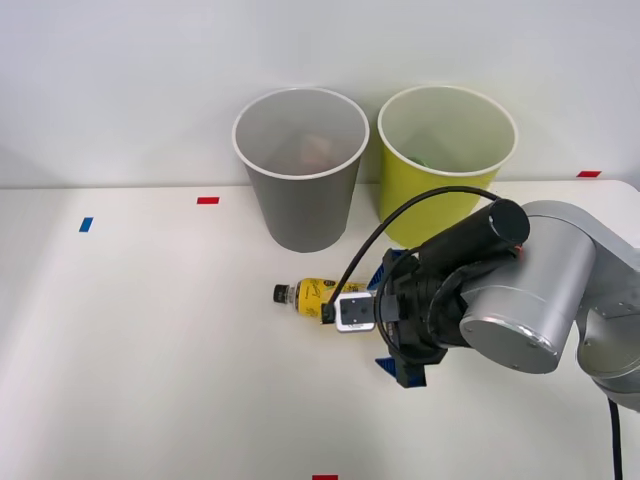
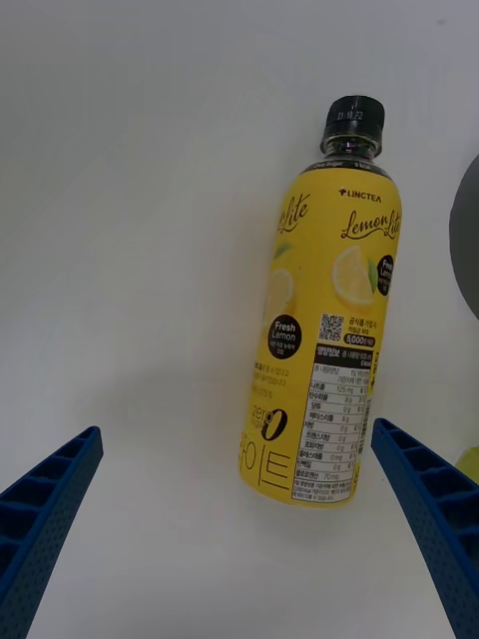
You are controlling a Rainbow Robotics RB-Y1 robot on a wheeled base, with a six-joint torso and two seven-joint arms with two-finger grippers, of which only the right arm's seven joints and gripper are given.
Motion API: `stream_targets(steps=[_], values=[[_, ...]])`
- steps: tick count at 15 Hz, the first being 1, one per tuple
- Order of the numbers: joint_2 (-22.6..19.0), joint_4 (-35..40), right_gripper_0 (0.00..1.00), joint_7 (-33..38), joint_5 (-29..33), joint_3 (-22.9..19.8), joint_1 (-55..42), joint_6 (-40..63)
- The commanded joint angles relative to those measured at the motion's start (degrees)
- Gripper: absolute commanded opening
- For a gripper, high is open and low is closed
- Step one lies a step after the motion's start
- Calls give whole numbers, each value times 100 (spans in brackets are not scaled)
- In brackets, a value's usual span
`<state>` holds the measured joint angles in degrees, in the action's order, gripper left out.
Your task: Put cans in the gray bin, plastic bottles in the light green bin
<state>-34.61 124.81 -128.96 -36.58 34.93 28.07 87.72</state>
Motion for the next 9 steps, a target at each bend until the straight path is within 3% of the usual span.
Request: stream_targets(steps=[1,5,9], values=[[68,0,93,38,327,304,58,-18],[332,-27,93,99,468,533,67,-18],[842,-967,93,99,512,664,506,-18]])
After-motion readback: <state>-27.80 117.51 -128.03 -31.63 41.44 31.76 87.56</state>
